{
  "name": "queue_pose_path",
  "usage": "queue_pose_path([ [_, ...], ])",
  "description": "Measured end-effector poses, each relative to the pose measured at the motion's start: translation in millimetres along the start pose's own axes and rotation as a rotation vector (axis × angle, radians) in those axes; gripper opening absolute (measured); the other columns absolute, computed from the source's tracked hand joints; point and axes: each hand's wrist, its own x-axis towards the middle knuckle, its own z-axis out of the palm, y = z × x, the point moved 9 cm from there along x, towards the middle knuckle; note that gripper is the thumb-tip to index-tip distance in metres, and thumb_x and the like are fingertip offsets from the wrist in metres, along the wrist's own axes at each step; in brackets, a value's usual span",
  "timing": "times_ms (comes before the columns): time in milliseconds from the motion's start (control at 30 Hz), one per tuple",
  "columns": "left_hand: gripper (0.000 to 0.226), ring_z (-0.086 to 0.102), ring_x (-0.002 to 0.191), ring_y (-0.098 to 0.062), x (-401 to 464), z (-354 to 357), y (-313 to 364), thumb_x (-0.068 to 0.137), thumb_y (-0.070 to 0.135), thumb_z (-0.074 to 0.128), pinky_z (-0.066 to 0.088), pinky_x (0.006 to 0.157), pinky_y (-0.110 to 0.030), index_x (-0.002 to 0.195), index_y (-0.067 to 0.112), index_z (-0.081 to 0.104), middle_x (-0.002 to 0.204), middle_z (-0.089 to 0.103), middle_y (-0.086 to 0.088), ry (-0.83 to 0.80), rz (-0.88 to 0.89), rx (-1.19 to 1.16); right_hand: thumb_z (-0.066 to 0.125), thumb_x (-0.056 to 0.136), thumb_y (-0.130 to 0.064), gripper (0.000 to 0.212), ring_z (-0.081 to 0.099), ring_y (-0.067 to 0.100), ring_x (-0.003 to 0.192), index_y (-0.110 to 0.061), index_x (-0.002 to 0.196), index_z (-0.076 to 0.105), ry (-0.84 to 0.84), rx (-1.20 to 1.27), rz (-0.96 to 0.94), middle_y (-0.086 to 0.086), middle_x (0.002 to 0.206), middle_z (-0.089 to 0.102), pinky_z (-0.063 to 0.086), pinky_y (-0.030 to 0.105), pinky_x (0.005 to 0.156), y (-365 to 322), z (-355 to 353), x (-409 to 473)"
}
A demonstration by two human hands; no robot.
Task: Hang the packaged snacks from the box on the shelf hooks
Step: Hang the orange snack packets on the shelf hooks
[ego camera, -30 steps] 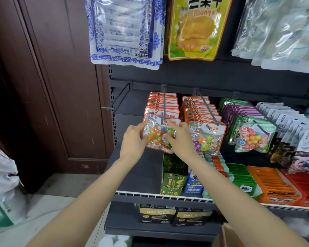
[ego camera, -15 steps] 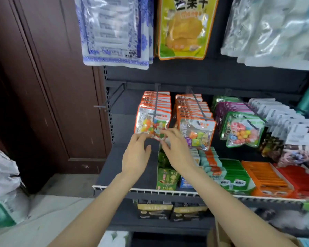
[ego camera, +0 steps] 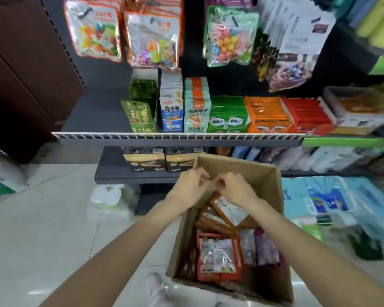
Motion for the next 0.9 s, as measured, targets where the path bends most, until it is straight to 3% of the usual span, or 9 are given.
queue_pose_path([
  [100,0.027,0.057,0.105,-0.033,-6,73,-4,0.094,0.003,0.041,0.046,0.089,-0.038,0.116,0.0,0.056,0.115,0.057,-0.019,-0.204,-0.092,0.195,0.054,0.09,-0.013,0.029,0.054,0.03,0.115,-0.008,0.119,0.057,-0.122,0.015,0.072,0.014,0.121,0.06,0.045,0.035,0.09,57,42,-12],
  [200,0.031,0.055,0.11,-0.033,-15,122,-30,0.092,0.003,0.042,0.047,0.09,-0.038,0.121,0.004,0.052,0.121,0.055,-0.017,-0.398,-0.187,0.357,0.057,0.093,-0.024,0.057,0.031,0.029,0.137,-0.008,0.143,0.033,-0.215,0.02,0.113,0.013,0.15,0.03,0.032,0.032,0.107,85,74,-20],
  [300,0.047,0.05,0.118,-0.03,-22,144,-48,0.089,0.006,0.05,0.045,0.096,-0.039,0.136,0.01,0.04,0.133,0.048,-0.013,-0.5,-0.208,0.463,0.055,0.093,-0.035,0.078,0.01,0.027,0.145,-0.014,0.151,0.008,-0.283,0.085,0.182,0.01,0.158,-0.007,0.021,0.033,0.114,103,100,-22],
  [367,0.045,0.053,0.114,-0.029,-24,149,-52,0.089,0.007,0.051,0.048,0.091,-0.038,0.133,0.01,0.042,0.128,0.05,-0.014,-0.539,-0.189,0.525,0.056,0.092,-0.039,0.083,0.01,0.028,0.145,-0.015,0.151,0.003,-0.302,0.082,0.197,0.012,0.157,-0.013,0.024,0.037,0.115,107,113,-21],
  [433,0.039,0.057,0.109,-0.028,-24,148,-51,0.089,0.009,0.054,0.048,0.084,-0.036,0.127,0.012,0.049,0.123,0.053,-0.013,-0.512,-0.164,0.602,0.056,0.09,-0.042,0.078,0.024,0.032,0.141,-0.015,0.15,0.013,-0.243,0.016,0.177,0.016,0.157,0.0,0.035,0.041,0.108,106,114,-18],
  [533,0.033,0.06,0.104,-0.03,-22,141,-45,0.092,0.007,0.051,0.047,0.077,-0.036,0.124,0.013,0.05,0.117,0.056,-0.013,-0.435,-0.145,0.684,0.058,0.089,-0.04,0.057,0.053,0.035,0.115,-0.011,0.134,0.038,-0.115,-0.136,0.101,0.018,0.138,0.037,0.048,0.04,0.082,99,102,-14],
  [667,0.036,0.059,0.104,-0.03,-25,133,-30,0.092,0.007,0.053,0.04,0.069,-0.033,0.126,0.013,0.043,0.117,0.056,-0.01,-0.316,-0.033,0.755,0.053,0.092,-0.029,0.048,0.053,0.039,0.111,-0.004,0.13,0.038,-0.183,-0.223,0.014,0.028,0.131,0.041,0.047,0.041,0.084,89,107,-11],
  [800,0.037,0.053,0.112,-0.025,-31,128,-23,0.087,0.002,0.057,0.048,0.084,-0.034,0.122,0.011,0.05,0.124,0.05,-0.008,-0.206,0.043,0.804,0.042,0.093,-0.004,0.032,0.058,0.04,0.1,-0.002,0.125,0.043,-0.201,-0.333,-0.108,0.026,0.115,0.055,0.046,0.038,0.071,82,104,-13],
  [900,0.034,0.056,0.109,-0.026,-31,126,-22,0.087,-0.006,0.051,0.047,0.081,-0.034,0.118,0.008,0.053,0.12,0.055,-0.009,-0.214,0.018,0.787,0.04,0.096,-0.006,0.018,0.059,0.036,0.09,-0.003,0.109,0.052,-0.231,-0.16,-0.119,0.021,0.1,0.061,0.04,0.033,0.066,84,94,-15],
])
